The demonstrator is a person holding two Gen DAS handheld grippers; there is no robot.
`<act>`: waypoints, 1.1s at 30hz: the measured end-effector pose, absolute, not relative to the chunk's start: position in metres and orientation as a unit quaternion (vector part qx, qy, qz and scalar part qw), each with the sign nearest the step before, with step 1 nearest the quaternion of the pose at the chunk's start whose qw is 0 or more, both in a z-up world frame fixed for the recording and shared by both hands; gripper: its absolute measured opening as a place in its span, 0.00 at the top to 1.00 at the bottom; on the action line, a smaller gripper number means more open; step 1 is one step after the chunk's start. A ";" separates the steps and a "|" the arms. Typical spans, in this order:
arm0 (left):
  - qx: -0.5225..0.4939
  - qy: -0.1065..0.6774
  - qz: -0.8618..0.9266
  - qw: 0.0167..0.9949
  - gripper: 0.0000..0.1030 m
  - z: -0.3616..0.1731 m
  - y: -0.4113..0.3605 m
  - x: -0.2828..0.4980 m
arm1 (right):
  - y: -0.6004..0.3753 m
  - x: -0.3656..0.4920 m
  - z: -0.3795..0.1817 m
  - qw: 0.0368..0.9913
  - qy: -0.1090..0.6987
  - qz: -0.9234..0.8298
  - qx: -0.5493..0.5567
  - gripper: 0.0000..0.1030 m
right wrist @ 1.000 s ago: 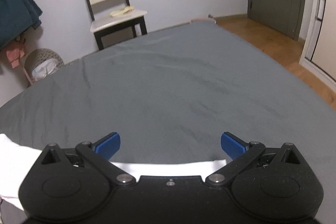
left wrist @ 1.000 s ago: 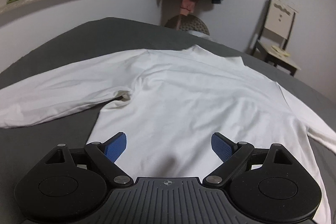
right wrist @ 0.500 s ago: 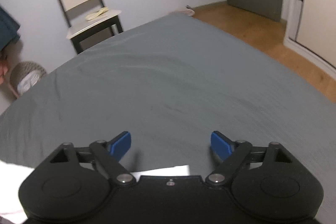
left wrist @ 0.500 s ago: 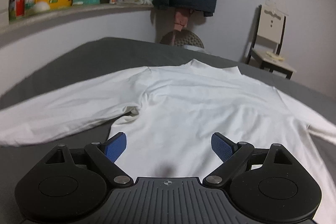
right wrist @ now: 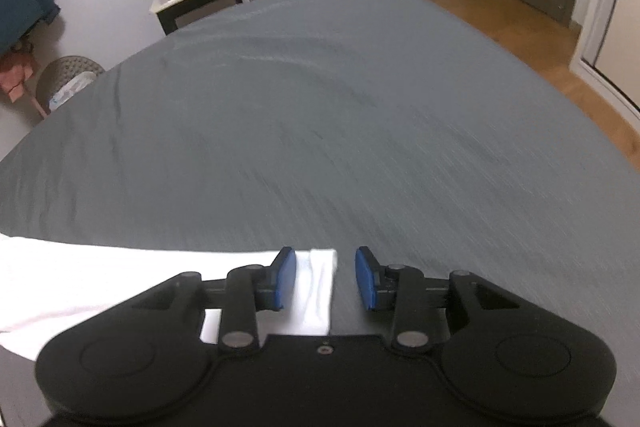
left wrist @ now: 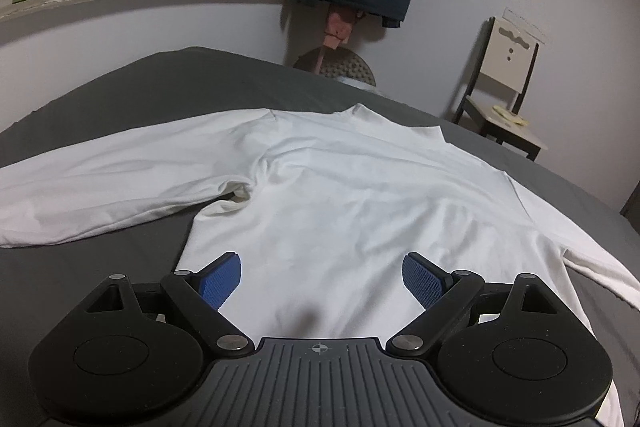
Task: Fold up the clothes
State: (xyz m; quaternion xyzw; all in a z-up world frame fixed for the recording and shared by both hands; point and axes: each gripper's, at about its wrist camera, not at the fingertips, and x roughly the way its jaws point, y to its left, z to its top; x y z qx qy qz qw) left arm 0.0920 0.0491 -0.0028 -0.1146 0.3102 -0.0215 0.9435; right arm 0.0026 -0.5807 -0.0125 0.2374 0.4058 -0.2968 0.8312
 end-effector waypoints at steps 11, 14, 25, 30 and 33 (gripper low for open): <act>-0.147 0.320 -0.023 0.936 0.12 0.001 0.062 0.096 | -0.493 0.032 0.078 0.899 0.297 -0.211 0.244 0.94; -0.174 0.327 -0.032 0.928 0.12 0.003 0.069 0.098 | -0.426 0.049 0.139 0.932 0.242 -0.125 0.238 0.94; -0.250 0.306 -0.030 0.918 0.12 0.029 0.126 0.092 | -0.108 0.084 0.168 0.922 0.209 0.199 0.256 0.94; -0.307 0.311 -0.008 0.899 0.12 0.021 0.163 0.094 | -0.006 0.083 0.056 0.876 0.311 0.229 0.289 0.94; -0.332 0.326 -0.017 0.885 0.12 0.014 0.173 0.099 | 0.034 0.069 0.024 0.875 0.336 0.233 0.260 0.94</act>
